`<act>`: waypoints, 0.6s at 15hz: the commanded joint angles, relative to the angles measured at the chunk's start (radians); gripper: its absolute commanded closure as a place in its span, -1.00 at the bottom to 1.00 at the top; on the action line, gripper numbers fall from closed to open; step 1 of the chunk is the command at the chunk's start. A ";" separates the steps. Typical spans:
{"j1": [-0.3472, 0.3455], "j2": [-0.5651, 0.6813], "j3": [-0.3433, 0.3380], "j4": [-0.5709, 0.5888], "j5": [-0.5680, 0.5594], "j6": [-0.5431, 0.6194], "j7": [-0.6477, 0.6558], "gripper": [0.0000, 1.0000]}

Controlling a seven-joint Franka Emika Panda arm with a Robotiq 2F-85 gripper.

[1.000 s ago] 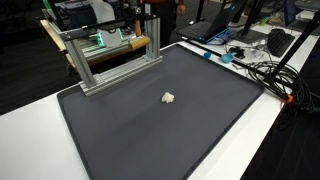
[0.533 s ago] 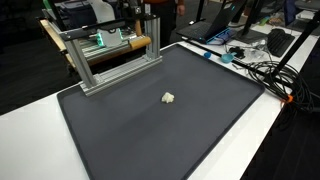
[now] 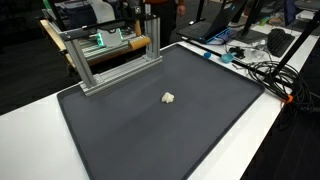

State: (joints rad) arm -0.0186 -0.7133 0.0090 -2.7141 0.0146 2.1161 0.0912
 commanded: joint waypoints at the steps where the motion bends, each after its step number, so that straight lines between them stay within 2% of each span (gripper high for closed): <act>1: -0.001 0.005 0.013 0.020 0.017 -0.033 0.030 0.30; 2: 0.000 0.006 0.010 0.023 0.019 -0.032 0.026 0.43; 7: 0.002 0.020 0.006 0.039 0.014 -0.027 0.013 0.43; 9: 0.012 0.035 -0.007 0.055 0.018 -0.067 -0.020 0.43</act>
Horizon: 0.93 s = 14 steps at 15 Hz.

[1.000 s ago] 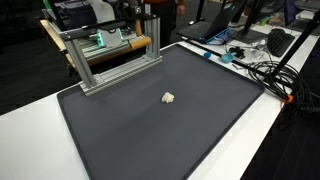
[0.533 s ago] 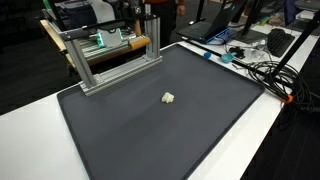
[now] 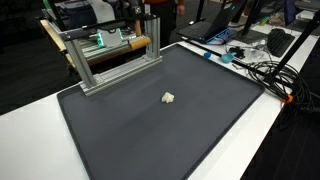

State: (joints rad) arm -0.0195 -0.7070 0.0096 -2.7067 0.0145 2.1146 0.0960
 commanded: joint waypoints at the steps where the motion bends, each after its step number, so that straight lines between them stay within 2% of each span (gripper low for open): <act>1: 0.028 0.034 -0.023 0.057 0.028 -0.094 -0.063 0.43; 2: 0.036 0.042 -0.035 0.068 0.032 -0.119 -0.099 -0.57; 3: 0.043 0.050 -0.047 0.078 0.039 -0.141 -0.133 -0.60; 4: 0.046 0.057 -0.052 0.089 0.044 -0.157 -0.153 0.28; 5: 0.047 0.064 -0.053 0.098 0.046 -0.167 -0.164 0.20; 6: 0.048 0.073 -0.058 0.109 0.045 -0.180 -0.176 0.23; 9: 0.043 0.092 -0.067 0.135 0.048 -0.191 -0.193 0.56; 14: 0.027 0.115 -0.052 0.140 0.040 -0.162 -0.159 0.56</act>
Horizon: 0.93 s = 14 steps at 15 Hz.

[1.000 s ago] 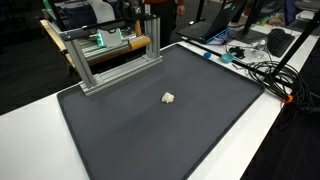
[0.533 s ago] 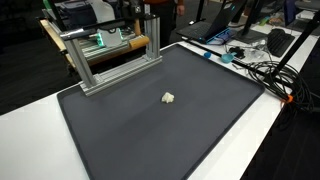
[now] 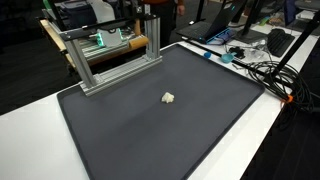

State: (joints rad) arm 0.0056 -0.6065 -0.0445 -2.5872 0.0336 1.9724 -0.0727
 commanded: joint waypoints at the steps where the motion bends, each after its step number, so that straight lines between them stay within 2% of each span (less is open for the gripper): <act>1: -0.002 0.018 0.007 0.020 0.014 -0.022 0.022 0.56; 2: -0.003 0.021 0.007 0.021 0.015 -0.027 0.026 0.56; 3: -0.004 0.020 0.008 0.019 0.014 -0.025 0.031 -0.44; 4: -0.004 0.019 0.009 0.017 0.017 -0.023 0.037 -0.48; 6: -0.004 0.021 0.009 0.017 0.019 -0.026 0.046 -0.75; 7: -0.004 0.022 0.009 0.018 0.020 -0.030 0.049 -0.73; 9: -0.006 0.018 0.013 0.015 0.017 -0.025 0.061 -0.20; 10: -0.006 0.020 0.014 0.015 0.016 -0.025 0.064 -0.11; 14: -0.011 0.022 0.020 0.013 0.004 -0.025 0.078 0.45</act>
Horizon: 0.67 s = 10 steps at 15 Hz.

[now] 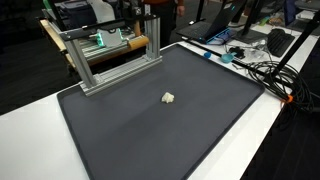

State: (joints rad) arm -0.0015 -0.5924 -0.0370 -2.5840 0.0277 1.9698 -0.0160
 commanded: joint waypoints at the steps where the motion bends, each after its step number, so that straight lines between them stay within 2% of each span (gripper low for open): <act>1: -0.008 0.007 0.014 0.009 0.008 -0.022 0.025 0.57; 10: -0.011 -0.026 0.021 0.012 0.007 -0.012 0.045 0.57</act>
State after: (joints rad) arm -0.0100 -0.5984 -0.0301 -2.5831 0.0269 1.9753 0.0092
